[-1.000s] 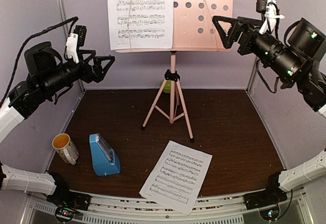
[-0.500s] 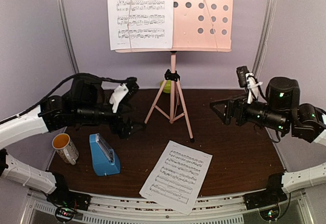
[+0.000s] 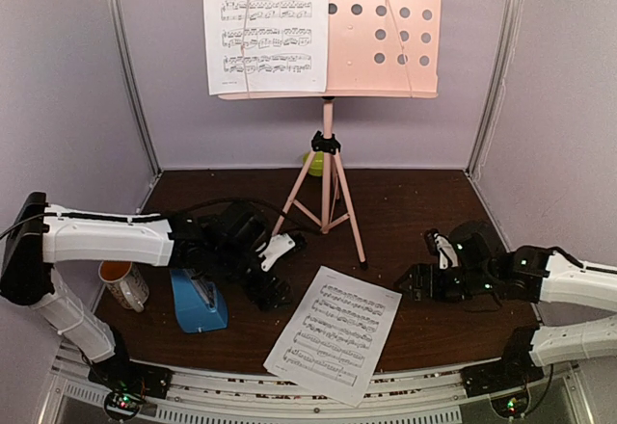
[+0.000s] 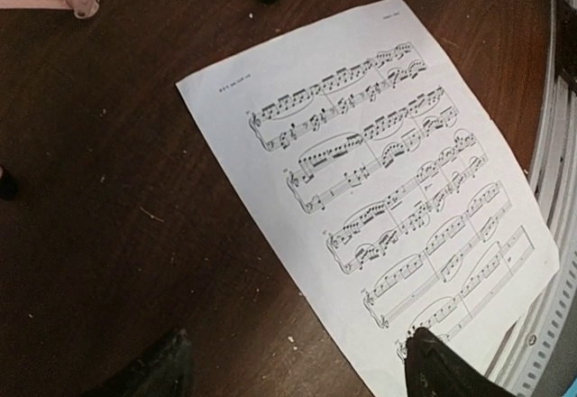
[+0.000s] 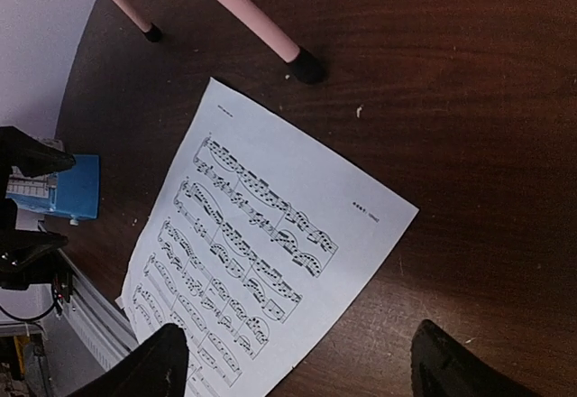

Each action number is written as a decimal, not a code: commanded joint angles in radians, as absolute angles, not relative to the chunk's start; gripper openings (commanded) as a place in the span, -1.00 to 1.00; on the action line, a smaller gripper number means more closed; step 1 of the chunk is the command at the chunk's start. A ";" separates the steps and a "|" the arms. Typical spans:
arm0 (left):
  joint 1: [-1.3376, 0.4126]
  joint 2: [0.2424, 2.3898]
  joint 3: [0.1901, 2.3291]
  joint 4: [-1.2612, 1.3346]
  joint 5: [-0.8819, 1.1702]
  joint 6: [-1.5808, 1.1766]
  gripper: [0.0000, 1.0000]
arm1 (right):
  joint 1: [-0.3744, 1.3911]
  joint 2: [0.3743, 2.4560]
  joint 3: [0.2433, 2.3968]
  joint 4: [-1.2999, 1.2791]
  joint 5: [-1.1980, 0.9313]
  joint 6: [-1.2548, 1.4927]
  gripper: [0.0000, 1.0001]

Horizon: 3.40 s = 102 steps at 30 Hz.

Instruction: Set up the instrument practice props

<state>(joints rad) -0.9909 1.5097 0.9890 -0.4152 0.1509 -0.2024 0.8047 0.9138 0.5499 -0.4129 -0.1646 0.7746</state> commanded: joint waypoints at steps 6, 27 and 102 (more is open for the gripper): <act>-1.006 1.658 1.049 -0.385 0.155 -0.284 0.62 | 0.716 1.053 0.437 -0.187 -0.351 0.897 0.65; -1.006 1.935 1.218 -0.272 0.233 -0.386 0.54 | 0.623 1.359 0.562 -0.001 -0.403 0.902 0.49; -1.209 1.932 1.140 -0.186 -0.038 -0.061 0.62 | 0.427 1.112 0.482 -0.229 -0.480 0.741 0.54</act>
<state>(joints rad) -1.2144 1.9251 1.1343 -0.2104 -0.0437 -0.0360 0.4629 1.0988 0.5156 -0.2825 -0.5186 0.7242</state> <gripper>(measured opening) 0.809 0.768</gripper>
